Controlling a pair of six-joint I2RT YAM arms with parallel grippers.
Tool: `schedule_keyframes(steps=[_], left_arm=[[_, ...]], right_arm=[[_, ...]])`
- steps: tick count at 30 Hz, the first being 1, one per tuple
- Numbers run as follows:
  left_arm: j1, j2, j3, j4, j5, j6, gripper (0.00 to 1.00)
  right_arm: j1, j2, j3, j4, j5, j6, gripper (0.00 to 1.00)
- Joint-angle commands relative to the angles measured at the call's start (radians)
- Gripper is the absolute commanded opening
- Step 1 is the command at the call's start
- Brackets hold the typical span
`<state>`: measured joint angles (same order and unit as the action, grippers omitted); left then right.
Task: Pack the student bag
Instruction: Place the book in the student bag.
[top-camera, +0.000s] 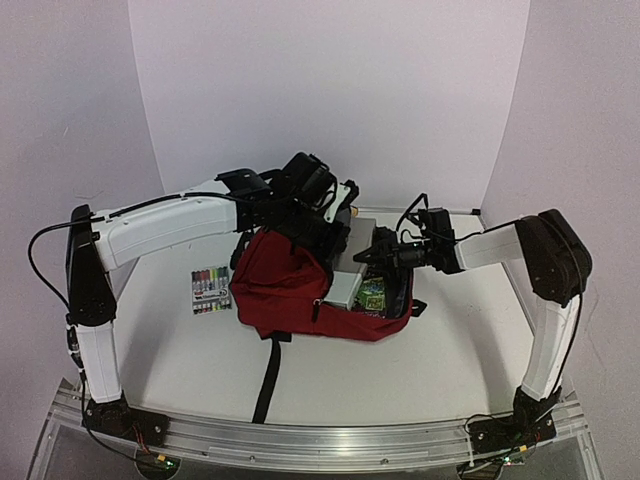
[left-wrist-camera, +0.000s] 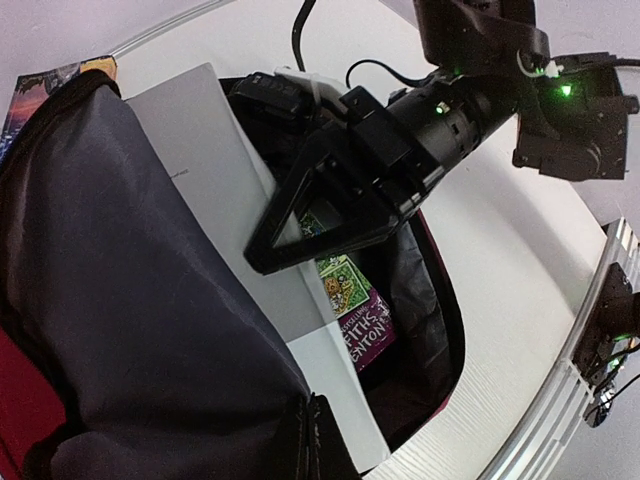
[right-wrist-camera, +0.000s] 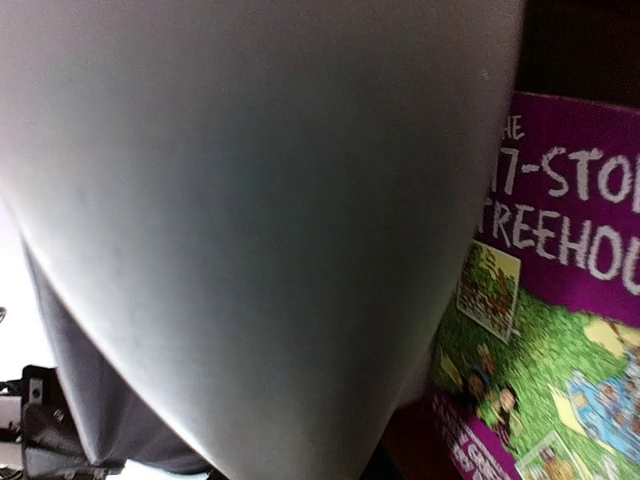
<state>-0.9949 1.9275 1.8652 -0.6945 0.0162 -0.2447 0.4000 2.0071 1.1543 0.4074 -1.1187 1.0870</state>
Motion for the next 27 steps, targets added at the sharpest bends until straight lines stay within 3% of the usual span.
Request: schedule_keyframes(steps=[1,9,14,22,27], left_arm=[[-0.031,-0.002,0.057,0.078,0.116,-0.022,0.0],[-0.026,-0.112,-0.073,0.116,0.033,-0.032,0.0],[-0.022,-0.132,-0.092,0.104,0.006,-0.019,0.0],[-0.027,-0.052,-0.015,0.071,0.176,0.016,0.0],[-0.03,-0.062,-0.035,0.115,0.189,0.025,0.0]], right_arm=[[0.048,0.046,0.096,0.243,0.084,0.106,0.0],[0.043,0.025,0.047,0.16,-0.116,-0.045,0.0],[0.048,-0.013,0.118,-0.463,-0.085,-0.561,0.0],[0.119,0.041,0.204,-0.505,-0.069,-0.55,0.0],[0.183,0.057,0.239,-0.481,-0.051,-0.525,0.0]])
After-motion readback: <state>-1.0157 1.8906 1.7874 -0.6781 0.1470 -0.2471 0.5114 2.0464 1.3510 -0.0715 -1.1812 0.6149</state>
